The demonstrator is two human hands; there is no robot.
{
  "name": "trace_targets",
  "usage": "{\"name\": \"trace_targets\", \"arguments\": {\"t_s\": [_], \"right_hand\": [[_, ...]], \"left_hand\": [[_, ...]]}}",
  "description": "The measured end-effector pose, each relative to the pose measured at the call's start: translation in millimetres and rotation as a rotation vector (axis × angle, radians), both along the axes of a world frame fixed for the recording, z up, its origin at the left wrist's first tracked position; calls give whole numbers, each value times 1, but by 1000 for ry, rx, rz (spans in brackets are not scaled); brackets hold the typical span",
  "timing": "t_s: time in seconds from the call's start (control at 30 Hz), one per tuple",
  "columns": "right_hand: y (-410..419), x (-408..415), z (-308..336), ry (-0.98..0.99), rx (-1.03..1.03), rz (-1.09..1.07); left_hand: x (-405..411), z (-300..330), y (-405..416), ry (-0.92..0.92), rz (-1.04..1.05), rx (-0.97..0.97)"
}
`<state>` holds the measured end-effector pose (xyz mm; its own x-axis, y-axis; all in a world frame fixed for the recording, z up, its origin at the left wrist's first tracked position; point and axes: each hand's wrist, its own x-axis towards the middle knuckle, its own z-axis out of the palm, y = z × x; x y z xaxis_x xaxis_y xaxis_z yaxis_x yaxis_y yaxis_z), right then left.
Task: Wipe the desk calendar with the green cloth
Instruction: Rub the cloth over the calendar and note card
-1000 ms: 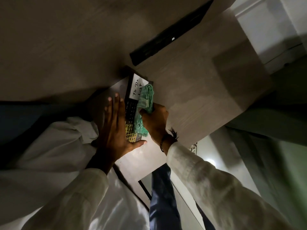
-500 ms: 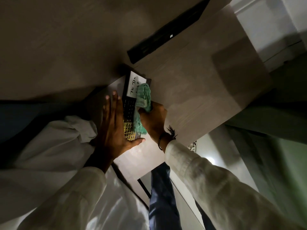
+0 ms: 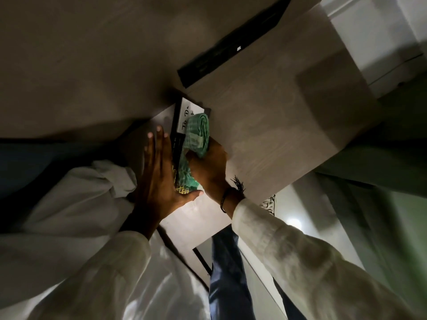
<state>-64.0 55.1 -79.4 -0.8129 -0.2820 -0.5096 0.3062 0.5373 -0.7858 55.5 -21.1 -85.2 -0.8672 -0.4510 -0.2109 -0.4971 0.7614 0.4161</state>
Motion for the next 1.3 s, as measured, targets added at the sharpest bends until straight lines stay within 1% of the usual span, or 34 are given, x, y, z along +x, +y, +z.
{"name": "trace_targets", "arguments": {"t_s": [0.07, 0.17, 0.33, 0.47, 0.57, 0.63, 0.7, 0.77, 0.93, 1.1, 1.23, 1.3], "right_hand": [[1, 1, 0, -31, 5, -24], [2, -6, -3, -68, 85, -34], [-3, -1, 4, -46, 29, -4], [4, -8, -5, -15, 153, 9], [-2, -4, 0, -35, 83, -34], [-2, 2, -1, -14, 49, -45], [2, 0, -6, -8, 108, -71], [3, -6, -8, -48, 162, -99], [-5, -2, 1, -2, 47, -58], [4, -10, -6, -49, 115, -101], [-2, -4, 2, -3, 15, -18], [0, -7, 0, -46, 1, -34]], "left_hand": [[0, 0, 1, -2, 7, 2], [0, 2, 2, -12, 14, -3], [0, -2, 3, 34, 31, -4], [1, -2, 4, 11, 34, -6], [-1, -4, 4, 24, 38, -15], [0, -6, 4, 37, 49, -8], [1, -7, 4, 36, 46, -2], [0, -6, 6, 29, 50, -3], [-2, -10, 5, 28, 53, 9], [-1, -9, 7, 46, 58, -2], [-1, -9, 6, 45, 60, -10], [-1, -9, 6, 41, 55, -12]]}}
